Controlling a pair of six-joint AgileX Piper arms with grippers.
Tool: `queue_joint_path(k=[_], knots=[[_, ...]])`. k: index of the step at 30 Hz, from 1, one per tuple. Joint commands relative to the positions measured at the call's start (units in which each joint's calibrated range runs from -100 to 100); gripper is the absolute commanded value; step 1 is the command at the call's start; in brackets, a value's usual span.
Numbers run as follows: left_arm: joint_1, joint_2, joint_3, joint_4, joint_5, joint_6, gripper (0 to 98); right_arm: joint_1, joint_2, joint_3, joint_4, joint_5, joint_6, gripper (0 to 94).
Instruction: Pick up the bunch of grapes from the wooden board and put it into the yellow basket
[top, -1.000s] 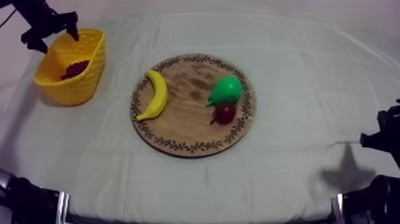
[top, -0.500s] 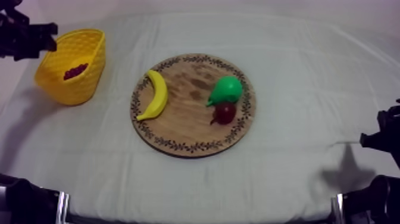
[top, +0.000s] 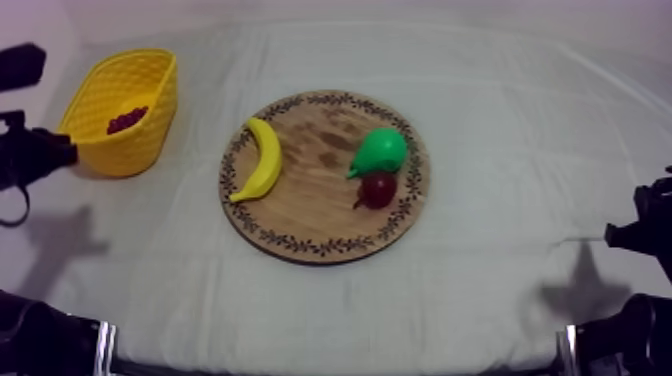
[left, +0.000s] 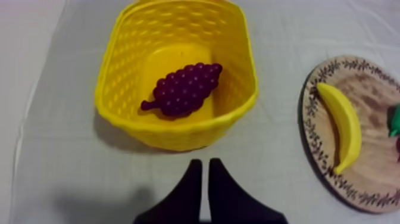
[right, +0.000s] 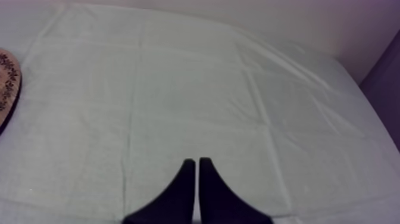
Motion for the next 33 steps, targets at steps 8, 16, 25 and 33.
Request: queue_joint_path(k=[8,16,25,33], knots=[[0.24,-20.23,20.72,-0.44,-5.99,-2.45,0.0,0.00,-0.02,-0.05,-0.01,-0.03,-0.02,0.3],[1.57,-32.48,23.71,-1.01,-4.63,0.30,0.0,0.00,-0.02,-0.05,-0.01,-0.03,-0.05,0.3],[3.08,-43.88,24.38,-1.71,-4.43,13.02,0.0,0.00,-0.02,-0.05,-0.01,-0.03,-0.06,0.3],[2.93,-45.31,24.77,-1.81,-4.42,11.18,0.0,0.00,-0.02,-0.05,-0.01,-0.03,-0.02,0.3]])
